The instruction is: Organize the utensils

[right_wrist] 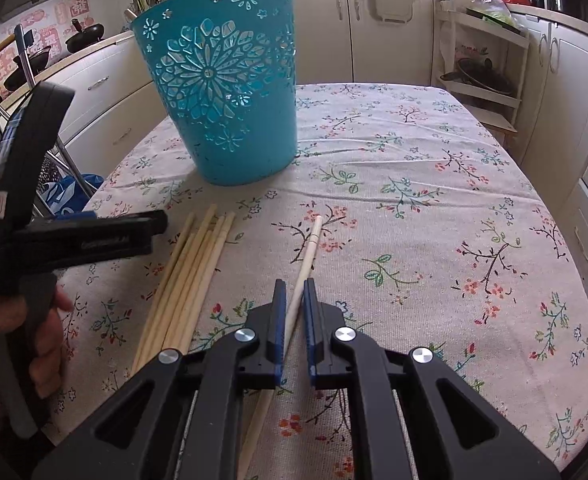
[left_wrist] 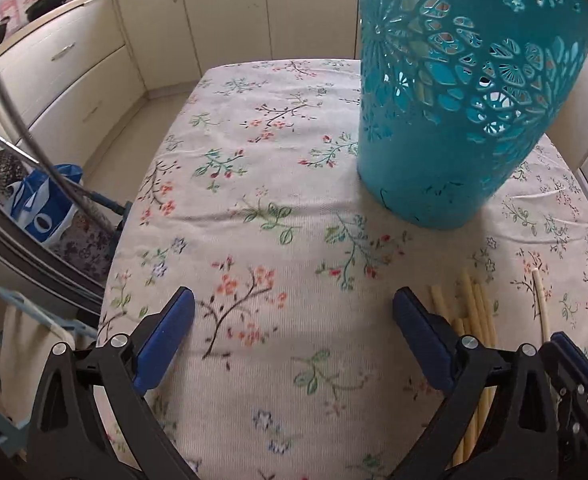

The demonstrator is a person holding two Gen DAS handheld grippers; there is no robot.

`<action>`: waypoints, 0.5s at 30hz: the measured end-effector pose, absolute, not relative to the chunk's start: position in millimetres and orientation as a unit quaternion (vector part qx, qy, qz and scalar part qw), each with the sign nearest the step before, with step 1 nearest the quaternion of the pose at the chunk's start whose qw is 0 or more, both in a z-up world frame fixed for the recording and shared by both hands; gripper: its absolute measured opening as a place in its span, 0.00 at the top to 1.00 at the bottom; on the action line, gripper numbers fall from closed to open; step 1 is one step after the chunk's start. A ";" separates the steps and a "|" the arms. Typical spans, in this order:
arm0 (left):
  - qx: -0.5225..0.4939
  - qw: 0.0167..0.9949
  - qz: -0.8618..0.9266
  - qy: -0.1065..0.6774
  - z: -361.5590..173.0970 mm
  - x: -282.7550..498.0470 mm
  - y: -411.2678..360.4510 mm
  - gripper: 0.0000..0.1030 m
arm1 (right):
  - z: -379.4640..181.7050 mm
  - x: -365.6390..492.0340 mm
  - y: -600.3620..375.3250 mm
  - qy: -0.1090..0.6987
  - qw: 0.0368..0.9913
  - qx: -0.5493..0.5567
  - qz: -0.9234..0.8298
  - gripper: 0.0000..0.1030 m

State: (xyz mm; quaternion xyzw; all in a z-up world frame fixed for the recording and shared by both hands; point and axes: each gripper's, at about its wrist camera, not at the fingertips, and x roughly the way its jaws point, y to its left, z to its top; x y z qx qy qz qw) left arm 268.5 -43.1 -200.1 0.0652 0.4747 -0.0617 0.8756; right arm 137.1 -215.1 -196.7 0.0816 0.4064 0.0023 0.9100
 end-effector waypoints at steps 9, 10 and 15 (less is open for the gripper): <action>0.062 0.878 -0.062 0.471 -202.1 271.0 -42.8 0.07 | -196.0 136.8 -212.4 0.407 0.910 0.073 0.001 0.89; 0.062 0.878 -0.062 0.471 -202.1 271.1 -42.2 0.07 | -196.0 136.5 -212.1 0.407 0.911 0.073 0.001 0.89; 0.062 0.878 -0.062 0.471 -202.0 270.9 -42.4 0.07 | -195.6 136.5 -202.8 0.407 0.912 0.057 0.007 0.76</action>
